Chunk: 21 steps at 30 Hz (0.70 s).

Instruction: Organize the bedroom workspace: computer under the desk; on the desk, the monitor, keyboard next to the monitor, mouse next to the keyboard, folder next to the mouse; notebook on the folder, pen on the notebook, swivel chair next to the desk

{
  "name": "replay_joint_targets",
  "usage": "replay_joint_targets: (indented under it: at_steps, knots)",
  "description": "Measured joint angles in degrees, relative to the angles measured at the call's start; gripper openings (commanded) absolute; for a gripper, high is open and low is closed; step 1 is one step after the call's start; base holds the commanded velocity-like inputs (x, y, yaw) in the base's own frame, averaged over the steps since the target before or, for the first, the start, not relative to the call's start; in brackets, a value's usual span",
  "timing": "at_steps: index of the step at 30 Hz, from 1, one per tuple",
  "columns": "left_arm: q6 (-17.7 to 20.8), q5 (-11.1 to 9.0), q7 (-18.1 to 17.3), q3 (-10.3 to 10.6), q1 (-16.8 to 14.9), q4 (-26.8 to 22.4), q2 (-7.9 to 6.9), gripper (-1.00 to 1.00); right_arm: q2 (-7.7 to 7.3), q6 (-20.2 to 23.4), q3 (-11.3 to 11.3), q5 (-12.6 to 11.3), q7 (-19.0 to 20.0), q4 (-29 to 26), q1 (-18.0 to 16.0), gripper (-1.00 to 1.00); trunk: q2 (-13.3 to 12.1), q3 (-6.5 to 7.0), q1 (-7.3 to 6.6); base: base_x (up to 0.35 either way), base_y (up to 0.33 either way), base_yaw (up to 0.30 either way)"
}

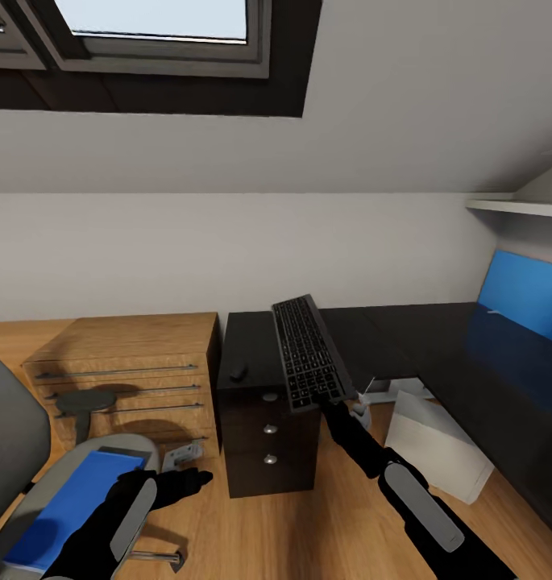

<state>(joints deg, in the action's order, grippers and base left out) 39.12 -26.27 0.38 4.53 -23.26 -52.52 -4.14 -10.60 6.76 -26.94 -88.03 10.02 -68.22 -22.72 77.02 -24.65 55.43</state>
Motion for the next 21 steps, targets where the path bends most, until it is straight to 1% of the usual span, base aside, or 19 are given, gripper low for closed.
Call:
replay_joint_targets:
  at_steps: [4, 8, 14, 21]
  knots:
    - [0.0, 0.0, 0.0, 0.1, 0.0, 0.4, 0.04, 1.0, -0.7, 0.1, 0.0, -0.1, 0.1, -0.1, 0.0, -1.0, 0.0, 0.0, 0.0, -0.009, -0.002, 0.0]
    - [0.0, 0.0, 0.1, 0.1, 0.0, 0.5, -0.01, 1.0, -1.02, 0.2, -0.1, -1.1, 0.2, -0.1, 0.0, -1.0, 0.0, 0.0, 0.02, -0.154, -0.117, 0.0]
    - [0.0, 0.0, 0.1, 0.1, 0.0, 0.6, -0.01, 1.0, -1.09, 0.2, -0.1, -1.3, 0.2, -0.2, 0.1, -1.0, 0.0, 0.0, 0.02, -0.228, -0.215, 0.0]
    - [-0.1, 0.0, 0.2, 0.1, 0.0, 1.3, 0.05, 1.0, -1.05, -0.3, 0.1, -1.3, 0.4, -0.4, 0.0, -1.0, 0.0, 0.0, 0.02, -0.199, -0.284, 0.0]
